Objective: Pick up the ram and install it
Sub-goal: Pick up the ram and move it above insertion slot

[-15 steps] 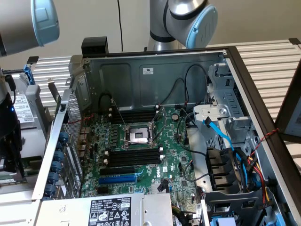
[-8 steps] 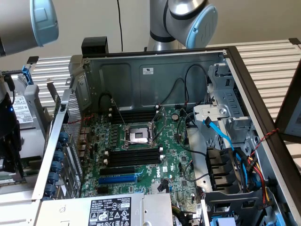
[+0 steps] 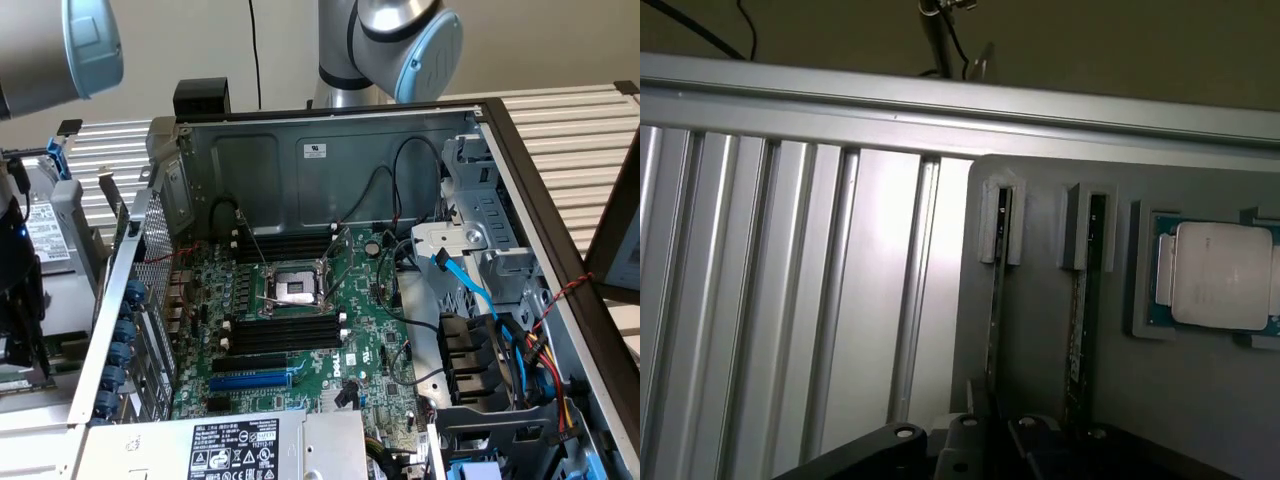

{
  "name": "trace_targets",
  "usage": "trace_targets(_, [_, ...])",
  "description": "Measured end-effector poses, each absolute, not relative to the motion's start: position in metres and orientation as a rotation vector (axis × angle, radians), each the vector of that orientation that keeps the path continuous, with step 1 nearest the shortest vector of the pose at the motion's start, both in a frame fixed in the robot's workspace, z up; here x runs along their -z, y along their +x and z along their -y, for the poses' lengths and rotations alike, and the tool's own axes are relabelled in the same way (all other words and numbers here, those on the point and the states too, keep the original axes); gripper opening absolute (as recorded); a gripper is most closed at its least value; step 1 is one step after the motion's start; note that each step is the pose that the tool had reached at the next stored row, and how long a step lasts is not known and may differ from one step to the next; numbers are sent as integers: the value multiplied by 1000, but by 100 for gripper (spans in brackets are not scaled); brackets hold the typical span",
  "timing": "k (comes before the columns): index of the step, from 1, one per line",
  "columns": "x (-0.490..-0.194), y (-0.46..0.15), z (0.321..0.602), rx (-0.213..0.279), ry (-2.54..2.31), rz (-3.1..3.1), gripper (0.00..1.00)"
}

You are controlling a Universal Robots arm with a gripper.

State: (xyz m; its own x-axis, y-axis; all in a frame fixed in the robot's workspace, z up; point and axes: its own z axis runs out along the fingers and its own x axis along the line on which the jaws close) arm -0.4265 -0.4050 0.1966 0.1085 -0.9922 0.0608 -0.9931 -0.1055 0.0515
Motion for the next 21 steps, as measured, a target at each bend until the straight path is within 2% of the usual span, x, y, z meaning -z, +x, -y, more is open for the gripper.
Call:
trace_targets(13, [-225, -430, 405, -56, 2293, 2060, 13])
trace_targets(21, [-255, -432, 405, -65, 2296, 2064, 13])
